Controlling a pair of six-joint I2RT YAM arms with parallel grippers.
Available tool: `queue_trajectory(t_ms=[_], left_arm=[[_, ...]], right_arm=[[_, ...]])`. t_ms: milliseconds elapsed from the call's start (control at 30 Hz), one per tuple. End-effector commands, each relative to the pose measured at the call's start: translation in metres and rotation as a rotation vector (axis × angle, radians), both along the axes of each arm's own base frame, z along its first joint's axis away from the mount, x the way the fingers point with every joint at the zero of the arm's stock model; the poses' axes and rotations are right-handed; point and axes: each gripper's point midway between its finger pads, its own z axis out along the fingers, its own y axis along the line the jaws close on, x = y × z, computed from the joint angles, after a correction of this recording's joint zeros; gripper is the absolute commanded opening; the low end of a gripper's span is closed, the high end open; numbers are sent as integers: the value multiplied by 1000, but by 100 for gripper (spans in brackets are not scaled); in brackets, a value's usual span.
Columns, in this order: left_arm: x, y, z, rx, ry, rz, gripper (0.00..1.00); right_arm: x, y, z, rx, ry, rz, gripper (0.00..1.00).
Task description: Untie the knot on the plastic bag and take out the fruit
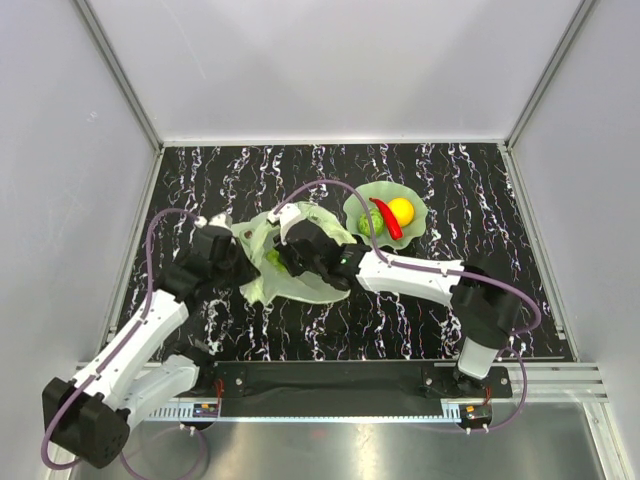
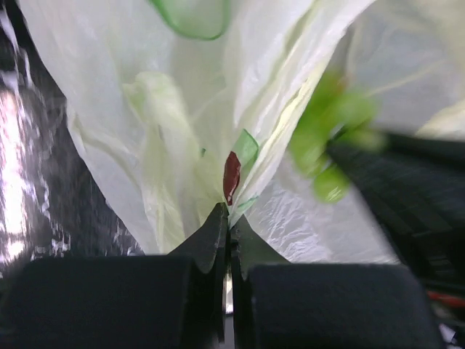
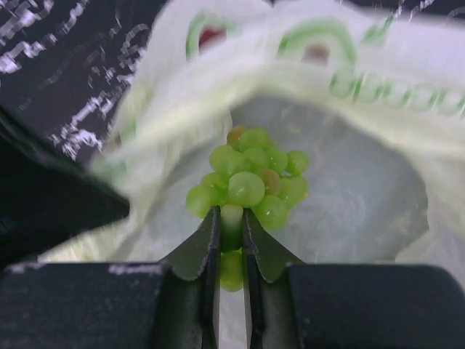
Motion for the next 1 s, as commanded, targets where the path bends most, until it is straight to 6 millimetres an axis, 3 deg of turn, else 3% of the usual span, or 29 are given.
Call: queue_trajectory(t_ms=[0, 100, 200, 400, 500, 633, 767, 867, 967], left_arm=[[50, 4, 56, 0, -213, 48, 0], [68, 5, 60, 7, -225, 54, 0], [80, 4, 44, 16, -186, 49, 0], [73, -19, 2, -54, -82, -52, 0], [68, -16, -10, -42, -65, -47, 0], [69, -8, -10, -5, -78, -27, 0], [67, 1, -6, 23, -83, 0, 0], [65, 15, 3, 49, -100, 38, 0], [62, 33, 18, 74, -141, 89, 0]], right_arm=[[-4, -17, 32, -28, -25, -19, 6], [-11, -25, 52, -14, -26, -14, 6], [-19, -32, 82, 41, -50, 11, 6], [-18, -55, 142, 127, -165, -35, 9], [-14, -62, 163, 125, -209, -45, 9], [-14, -76, 199, 162, -261, -82, 9], [3, -118, 231, 156, -338, -260, 9], [17, -149, 238, 134, -334, -364, 8], [45, -190, 242, 149, -305, -492, 8]])
